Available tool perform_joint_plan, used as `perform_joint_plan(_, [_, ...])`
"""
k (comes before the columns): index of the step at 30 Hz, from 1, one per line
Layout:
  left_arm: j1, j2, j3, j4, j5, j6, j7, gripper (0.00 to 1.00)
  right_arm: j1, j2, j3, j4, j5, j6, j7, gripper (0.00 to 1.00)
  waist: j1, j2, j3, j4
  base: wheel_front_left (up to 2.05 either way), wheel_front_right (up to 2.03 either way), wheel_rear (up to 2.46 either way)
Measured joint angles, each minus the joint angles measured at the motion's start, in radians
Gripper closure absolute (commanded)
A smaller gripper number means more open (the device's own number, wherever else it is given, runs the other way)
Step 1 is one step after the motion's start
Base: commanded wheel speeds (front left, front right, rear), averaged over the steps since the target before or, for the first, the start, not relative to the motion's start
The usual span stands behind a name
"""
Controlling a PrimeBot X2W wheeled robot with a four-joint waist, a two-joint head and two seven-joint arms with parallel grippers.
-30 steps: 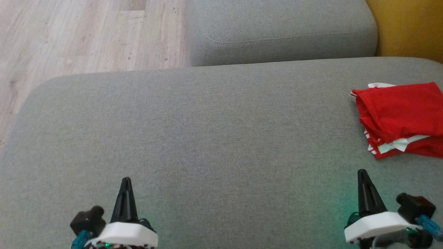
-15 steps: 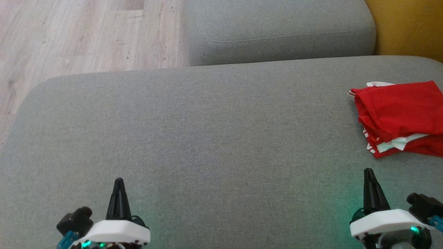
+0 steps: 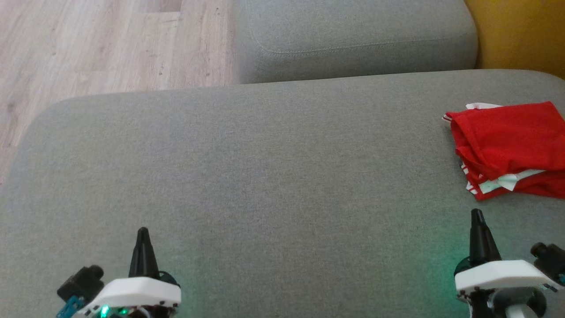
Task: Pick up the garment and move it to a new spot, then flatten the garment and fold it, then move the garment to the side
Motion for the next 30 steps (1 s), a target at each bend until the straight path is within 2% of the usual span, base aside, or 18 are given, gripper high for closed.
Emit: perform_joint_plan(30, [-0.017, -0.001, 0.068, -0.028, -0.3, -0.036, 0.083, 1.0, -0.022, 0.0, -0.028, -0.024, 0.347, 0.0, 0.082, 1.0, 0.0, 0.0, 0.006, -0.012, 0.0, 0.0, 0.0])
